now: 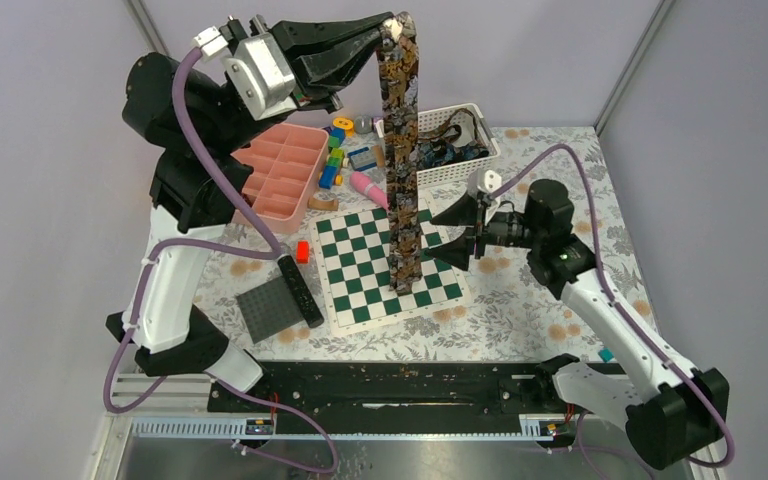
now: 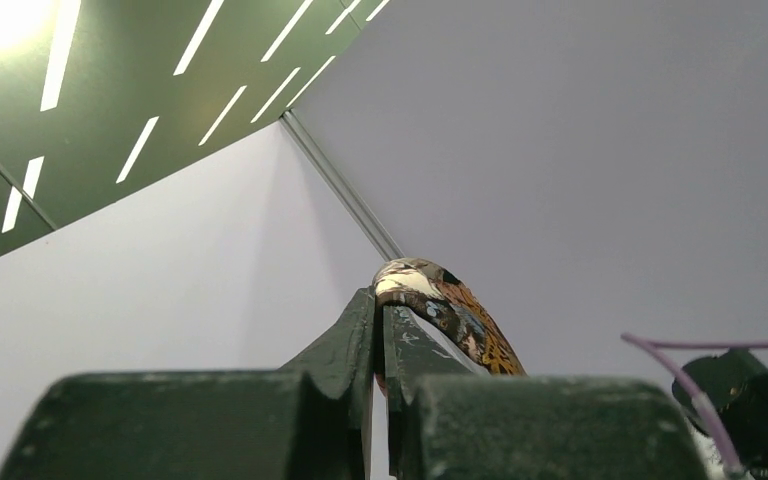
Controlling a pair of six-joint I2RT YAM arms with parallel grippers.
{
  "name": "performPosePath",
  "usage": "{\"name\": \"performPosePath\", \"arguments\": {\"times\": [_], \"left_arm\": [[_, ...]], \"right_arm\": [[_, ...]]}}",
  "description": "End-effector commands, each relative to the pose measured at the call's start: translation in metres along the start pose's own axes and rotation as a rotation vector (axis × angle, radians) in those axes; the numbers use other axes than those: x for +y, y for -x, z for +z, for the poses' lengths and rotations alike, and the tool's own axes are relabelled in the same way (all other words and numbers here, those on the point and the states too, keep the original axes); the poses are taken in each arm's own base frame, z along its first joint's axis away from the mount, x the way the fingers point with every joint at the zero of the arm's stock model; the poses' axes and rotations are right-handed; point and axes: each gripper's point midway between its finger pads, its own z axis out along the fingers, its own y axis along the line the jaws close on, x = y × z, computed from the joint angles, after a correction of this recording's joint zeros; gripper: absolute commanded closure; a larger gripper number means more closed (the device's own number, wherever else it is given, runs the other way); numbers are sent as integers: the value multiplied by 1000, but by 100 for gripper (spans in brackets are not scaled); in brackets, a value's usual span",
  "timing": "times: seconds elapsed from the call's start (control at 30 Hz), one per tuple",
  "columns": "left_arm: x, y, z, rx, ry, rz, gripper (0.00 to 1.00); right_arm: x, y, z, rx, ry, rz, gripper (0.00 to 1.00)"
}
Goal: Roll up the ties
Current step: Flatten out the tie at the center of the board.
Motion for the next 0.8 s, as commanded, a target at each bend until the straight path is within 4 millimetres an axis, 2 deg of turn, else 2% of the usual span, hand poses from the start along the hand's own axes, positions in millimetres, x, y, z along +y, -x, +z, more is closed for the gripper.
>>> {"name": "performPosePath", "arguments": {"times": [0.0, 0.1, 0.17, 0.33, 0.53, 0.77], "left_arm": [[10, 20, -7, -29, 49, 22, 100], [10, 18, -7, -26, 46, 18, 100], [11, 19, -8, -27, 48, 21, 100], [13, 19, -8, -29, 51, 23, 100], [15, 15, -9, -19, 52, 21, 100], [16, 13, -11, -15, 49, 20, 100]], "right_arm": [[-2, -7, 13, -64, 92, -43, 25], [-7, -19, 21, -78, 120, -25, 26], [-9, -20, 26, -107, 142, -15, 26], [-6, -33, 32, -136, 196, 38, 27], [8, -59, 34, -173, 234, 118, 28], [27, -68, 49, -211, 296, 184, 28]]}}
